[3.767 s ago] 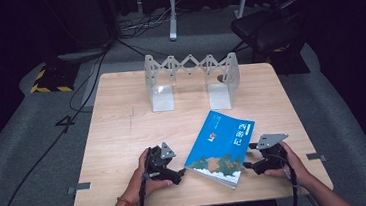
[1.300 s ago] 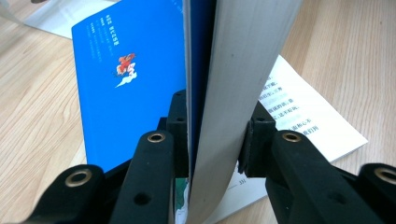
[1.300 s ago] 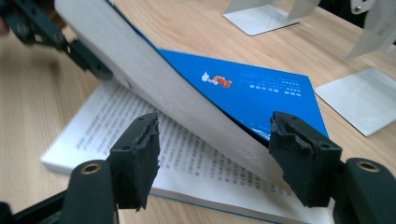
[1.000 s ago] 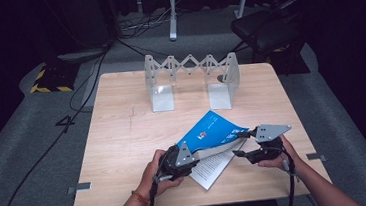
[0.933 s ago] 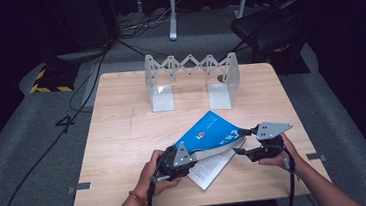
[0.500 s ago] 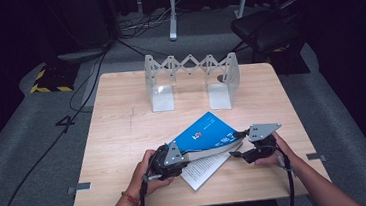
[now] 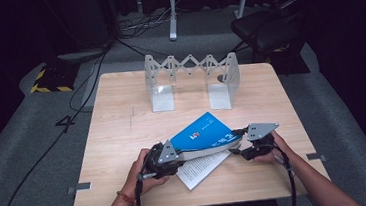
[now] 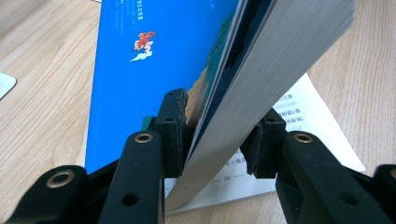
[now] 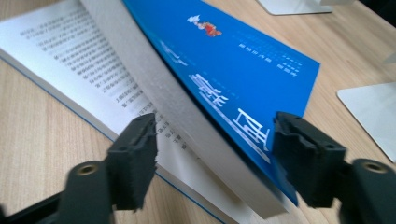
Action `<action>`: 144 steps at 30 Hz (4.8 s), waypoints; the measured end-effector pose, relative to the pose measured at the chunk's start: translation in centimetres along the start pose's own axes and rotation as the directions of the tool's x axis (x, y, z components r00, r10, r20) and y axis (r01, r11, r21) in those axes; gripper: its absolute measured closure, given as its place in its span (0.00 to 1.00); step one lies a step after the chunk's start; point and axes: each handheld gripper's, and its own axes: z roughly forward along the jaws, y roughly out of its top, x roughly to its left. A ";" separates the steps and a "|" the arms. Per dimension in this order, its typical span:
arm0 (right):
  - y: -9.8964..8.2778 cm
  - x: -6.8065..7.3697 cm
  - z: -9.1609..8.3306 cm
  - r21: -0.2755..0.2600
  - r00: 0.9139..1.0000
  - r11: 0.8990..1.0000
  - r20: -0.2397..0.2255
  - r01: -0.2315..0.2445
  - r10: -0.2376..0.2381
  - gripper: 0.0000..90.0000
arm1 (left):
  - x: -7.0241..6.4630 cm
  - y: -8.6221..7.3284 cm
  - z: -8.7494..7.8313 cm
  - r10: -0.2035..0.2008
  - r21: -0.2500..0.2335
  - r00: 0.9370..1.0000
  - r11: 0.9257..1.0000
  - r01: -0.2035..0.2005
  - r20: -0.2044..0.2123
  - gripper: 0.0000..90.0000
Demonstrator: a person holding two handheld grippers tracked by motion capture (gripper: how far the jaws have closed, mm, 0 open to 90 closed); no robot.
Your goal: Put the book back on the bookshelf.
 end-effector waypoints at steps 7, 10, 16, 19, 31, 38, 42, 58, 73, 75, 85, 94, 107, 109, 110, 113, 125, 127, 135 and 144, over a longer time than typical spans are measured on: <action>0.2 0.1 1.2 0.025 0.998 0.999 0.047 0.041 -0.042 0.48 | 0.0 0.0 -0.1 -0.005 -0.006 1.000 1.000 0.005 -0.005 0.70; 0.4 0.3 1.1 0.031 0.996 0.998 0.071 0.048 -0.050 0.55 | -0.8 0.5 -0.2 0.024 0.022 0.999 0.999 -0.023 -0.047 0.69; 1.0 0.7 0.9 0.046 0.993 0.998 0.105 0.043 -0.048 0.58 | -2.2 1.8 -0.4 0.022 0.019 0.998 1.000 -0.021 -0.059 0.65; 1.2 1.2 0.9 0.059 0.990 0.997 0.122 0.058 -0.065 0.60 | -2.8 2.4 0.0 0.019 0.042 0.998 0.999 -0.016 -0.065 0.57; 2.6 3.3 1.5 0.104 0.980 0.985 0.131 0.138 -0.152 0.67 | -3.2 2.5 -0.2 0.074 0.092 0.986 0.994 -0.060 -0.152 0.67; 3.6 3.5 1.8 0.084 0.977 0.979 0.086 0.188 -0.195 0.68 | -1.4 1.0 -1.2 0.054 0.056 0.994 0.997 -0.048 -0.098 0.72; 2.8 2.6 2.0 0.011 0.981 0.981 0.013 0.194 -0.194 0.65 | -0.9 0.5 -1.2 0.052 0.054 0.996 0.997 -0.048 -0.079 0.72; 2.3 2.2 1.6 0.000 0.986 0.986 0.034 0.165 -0.165 0.71 | -0.9 0.6 -1.8 -0.038 0.046 0.991 0.998 0.044 -0.125 0.50; 3.9 4.4 1.7 0.065 0.975 0.976 0.068 0.208 -0.212 0.72 | -2.4 1.6 -0.1 0.078 0.199 0.975 0.979 -0.035 -0.208 0.60; 3.8 4.5 1.8 0.057 0.975 0.976 0.065 0.210 -0.214 0.72 | -2.1 1.3 -0.2 0.099 0.194 0.977 0.979 -0.061 -0.191 0.65; 1.9 2.9 2.1 -0.058 0.978 0.977 0.024 0.207 -0.206 0.71 | -1.0 0.4 -0.4 0.075 0.152 0.988 0.987 -0.054 -0.135 0.68; 3.6 4.4 1.6 0.012 0.969 0.972 0.068 0.236 -0.237 0.73 | -3.1 2.2 0.4 0.061 0.133 0.984 0.990 -0.039 -0.165 0.53; 4.3 5.2 1.9 -0.026 0.975 0.975 0.034 0.218 -0.218 0.70 | -2.9 1.9 1.9 0.056 0.134 0.981 0.990 -0.031 -0.184 0.64; 3.8 4.6 2.2 -0.075 0.982 0.979 -0.005 0.190 -0.191 0.68 | -2.7 1.6 1.8 0.052 0.123 0.983 0.992 -0.030 -0.178 0.65; 3.6 4.3 2.4 -0.097 0.984 0.980 -0.029 0.172 -0.176 0.67 | -2.7 1.5 1.8 0.052 0.127 0.983 0.991 -0.030 -0.175 0.65; 3.4 3.9 2.6 -0.113 0.981 0.978 -0.053 0.178 -0.184 0.69 | -2.4 1.4 1.8 0.032 0.117 0.986 0.993 -0.013 -0.164 0.63; 5.9 5.7 1.4 -0.053 0.976 0.975 0.034 0.215 -0.213 0.74 | -3.1 2.7 2.4 -0.033 0.131 0.959 0.989 0.072 -0.281 0.46; 6.1 5.8 1.2 -0.051 0.977 0.976 0.039 0.211 -0.209 0.74 | -3.3 2.9 2.2 -0.011 0.139 0.960 0.989 0.051 -0.279 0.51; 6.2 5.8 1.2 -0.056 0.984 0.984 0.054 0.170 -0.167 0.64 | -3.9 2.6 2.2 0.069 0.141 0.959 0.990 -0.031 -0.275 0.72; 3.2 2.2 -0.2 -0.091 0.995 0.996 0.098 -0.019 0.028 0.45 | -3.0 1.9 1.2 -0.004 0.029 0.966 0.999 0.012 -0.258 0.77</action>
